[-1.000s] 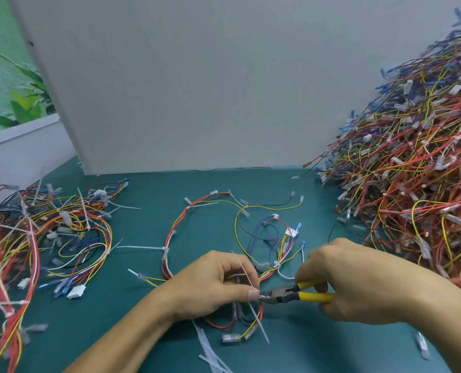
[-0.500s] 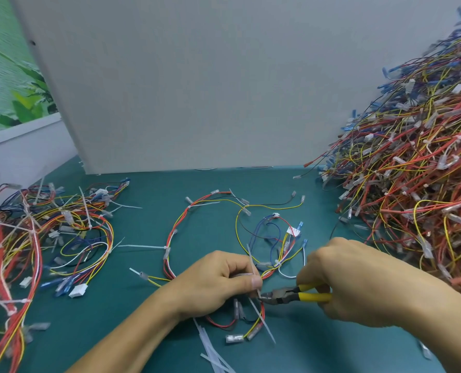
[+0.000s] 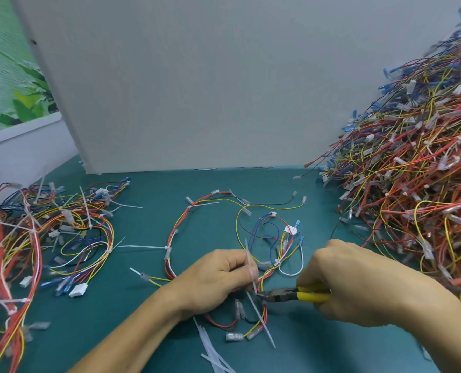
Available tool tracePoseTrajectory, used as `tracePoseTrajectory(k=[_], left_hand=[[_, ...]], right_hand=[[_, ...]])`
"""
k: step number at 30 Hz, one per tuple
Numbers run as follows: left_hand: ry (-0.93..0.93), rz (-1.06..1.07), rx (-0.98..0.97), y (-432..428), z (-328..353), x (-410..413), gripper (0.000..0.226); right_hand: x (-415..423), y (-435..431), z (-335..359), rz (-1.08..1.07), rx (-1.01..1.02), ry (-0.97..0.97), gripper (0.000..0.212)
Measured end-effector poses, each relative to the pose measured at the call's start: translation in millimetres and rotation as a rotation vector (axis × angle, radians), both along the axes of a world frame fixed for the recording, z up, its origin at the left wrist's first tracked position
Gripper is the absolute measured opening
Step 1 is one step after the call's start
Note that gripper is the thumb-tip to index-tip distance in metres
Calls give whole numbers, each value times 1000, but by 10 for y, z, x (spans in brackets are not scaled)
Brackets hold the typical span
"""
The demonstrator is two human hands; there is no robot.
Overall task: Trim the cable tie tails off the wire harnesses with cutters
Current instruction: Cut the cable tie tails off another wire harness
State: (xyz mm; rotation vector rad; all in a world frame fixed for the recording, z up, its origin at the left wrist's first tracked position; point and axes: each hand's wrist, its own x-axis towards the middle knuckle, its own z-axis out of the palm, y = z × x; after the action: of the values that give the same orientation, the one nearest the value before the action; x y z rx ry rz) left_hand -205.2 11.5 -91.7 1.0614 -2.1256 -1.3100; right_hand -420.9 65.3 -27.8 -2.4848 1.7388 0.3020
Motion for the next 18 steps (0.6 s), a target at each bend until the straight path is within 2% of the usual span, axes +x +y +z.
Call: tracePoseTrajectory(k=[3, 6, 9, 11, 14, 16, 18], left_hand=[[157, 106, 137, -10, -22, 3, 19], [372, 241, 283, -42, -49, -16, 29], [514, 323, 401, -71, -46, -17, 24], [557, 337, 438, -81, -38, -5, 22], [559, 303, 452, -60, 18, -3, 13], [532, 297, 452, -46, 32, -8, 32], [535, 309, 450, -48, 18, -17, 41]], right_hand=[[-46, -45, -12, -43, 7, -57, 19], [-81, -92, -21, -72, -41, -147, 15], [-63, -113, -69, -99, -66, -216, 29], [-47, -118, -96, -100, -54, -242, 29], [-49, -119, -96, -85, -20, -250, 17], [-62, -120, -85, -80, 2, -247, 17], [-67, -124, -75, -61, 18, -225, 15]])
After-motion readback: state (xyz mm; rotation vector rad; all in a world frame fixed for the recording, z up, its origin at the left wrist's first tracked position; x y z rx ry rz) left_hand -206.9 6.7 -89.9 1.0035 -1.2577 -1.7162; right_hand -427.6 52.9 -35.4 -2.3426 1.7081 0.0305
